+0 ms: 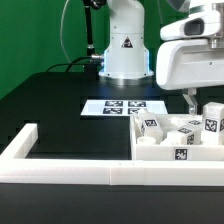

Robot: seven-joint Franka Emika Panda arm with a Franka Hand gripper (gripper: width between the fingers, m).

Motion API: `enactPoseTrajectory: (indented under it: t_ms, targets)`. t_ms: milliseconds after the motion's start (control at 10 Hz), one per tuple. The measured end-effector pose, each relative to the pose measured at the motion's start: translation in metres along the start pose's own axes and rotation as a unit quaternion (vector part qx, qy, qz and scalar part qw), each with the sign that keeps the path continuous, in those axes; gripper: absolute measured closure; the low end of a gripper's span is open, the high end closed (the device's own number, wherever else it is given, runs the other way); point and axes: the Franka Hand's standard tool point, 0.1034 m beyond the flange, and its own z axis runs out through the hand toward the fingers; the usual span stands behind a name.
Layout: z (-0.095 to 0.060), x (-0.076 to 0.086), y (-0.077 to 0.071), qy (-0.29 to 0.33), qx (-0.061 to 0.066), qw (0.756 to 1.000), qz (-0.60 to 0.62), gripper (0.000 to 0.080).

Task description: Assemble one leg

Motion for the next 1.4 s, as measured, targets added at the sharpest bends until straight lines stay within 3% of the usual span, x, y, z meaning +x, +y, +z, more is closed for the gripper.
enactPoseTrajectory:
  t_ms: [300, 400, 600, 900, 1200, 1400]
  targets:
    - [-0.0008, 0.0027, 0.0039, -0.005, -0.002, 0.994, -0.106, 0.0150]
    - [-0.0009, 0.0024, 0.0049, -0.005, -0.002, 0.992, -0.129, 0.0190]
    - [-0.0004, 0.0019, 0.0047, -0.005, -0.002, 0.992, -0.128, 0.0463]
    - [-0.0006, 0.0023, 0.0047, -0.004, -0.002, 0.992, -0.122, 0.0512]
    - [-0.0002, 0.0019, 0.0045, -0.002, 0.002, 1.000, 0.029, 0.0512]
    - [0.0005, 0.0031, 0.0021, 0.002, 0.004, 0.983, 0.186, 0.0512]
